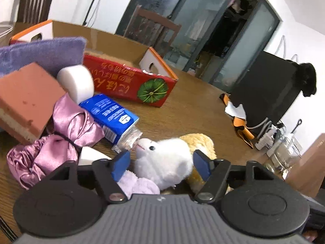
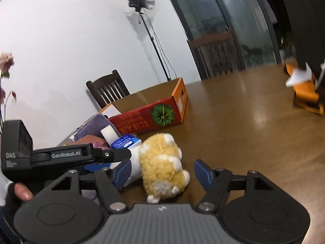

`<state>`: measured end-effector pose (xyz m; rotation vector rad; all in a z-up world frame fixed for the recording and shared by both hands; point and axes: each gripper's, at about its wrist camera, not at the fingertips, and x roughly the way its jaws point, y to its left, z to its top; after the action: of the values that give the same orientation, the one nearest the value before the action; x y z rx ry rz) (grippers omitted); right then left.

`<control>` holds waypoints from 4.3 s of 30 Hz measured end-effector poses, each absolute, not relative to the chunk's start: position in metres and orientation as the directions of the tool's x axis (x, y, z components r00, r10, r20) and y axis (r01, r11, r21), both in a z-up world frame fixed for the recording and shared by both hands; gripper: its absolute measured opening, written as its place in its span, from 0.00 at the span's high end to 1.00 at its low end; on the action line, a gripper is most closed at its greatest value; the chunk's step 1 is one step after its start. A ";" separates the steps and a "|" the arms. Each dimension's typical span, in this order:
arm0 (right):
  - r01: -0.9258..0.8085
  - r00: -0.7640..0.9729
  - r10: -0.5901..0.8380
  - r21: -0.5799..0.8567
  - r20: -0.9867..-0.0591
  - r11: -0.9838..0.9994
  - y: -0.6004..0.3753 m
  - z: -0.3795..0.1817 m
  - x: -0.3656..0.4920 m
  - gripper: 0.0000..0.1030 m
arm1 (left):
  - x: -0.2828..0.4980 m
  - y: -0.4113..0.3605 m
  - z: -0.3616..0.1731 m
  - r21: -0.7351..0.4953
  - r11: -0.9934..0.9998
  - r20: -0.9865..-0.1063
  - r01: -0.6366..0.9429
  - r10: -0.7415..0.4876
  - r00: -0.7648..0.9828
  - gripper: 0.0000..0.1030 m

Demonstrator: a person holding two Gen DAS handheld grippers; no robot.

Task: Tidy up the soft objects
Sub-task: 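Reach both tools to the plush sheep and close both grippers on it, then carry the plush sheep with both grippers into the cardboard box and release, then move both tools back toward the pile of soft items, then grasp the pink sponge block with both grippers and lift it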

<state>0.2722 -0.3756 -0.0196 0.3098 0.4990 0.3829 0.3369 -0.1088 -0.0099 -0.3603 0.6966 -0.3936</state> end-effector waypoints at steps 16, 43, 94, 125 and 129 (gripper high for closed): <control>-0.340 0.835 0.420 0.269 -0.355 0.901 -0.348 0.030 0.308 0.58 | 0.363 -0.095 0.045 -0.475 0.822 -0.382 0.313 -0.513 0.769 0.38; -0.120 0.831 0.082 -0.034 -0.551 0.992 -0.226 0.029 0.625 0.49 | 0.665 -0.055 0.026 -0.427 0.893 -0.604 0.144 -0.400 0.689 0.24; -0.368 0.884 0.368 0.056 -0.287 0.928 -0.228 0.018 0.146 0.00 | 0.173 0.039 0.027 -0.046 0.974 -0.394 0.221 -0.221 0.892 0.00; -0.443 0.702 0.586 0.396 -0.405 0.804 -0.198 -0.001 0.381 0.46 | 0.353 0.024 0.002 -0.316 0.941 -0.531 0.123 -0.282 0.799 0.34; -0.426 0.704 0.578 0.405 -0.413 0.809 -0.202 -0.011 0.380 0.46 | 0.351 0.016 0.003 -0.290 0.948 -0.539 0.131 -0.275 0.796 0.56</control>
<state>0.3796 -0.2019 -0.0109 0.2907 0.5537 0.5671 0.3508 0.0161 0.0030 -0.2445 0.6129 -0.2208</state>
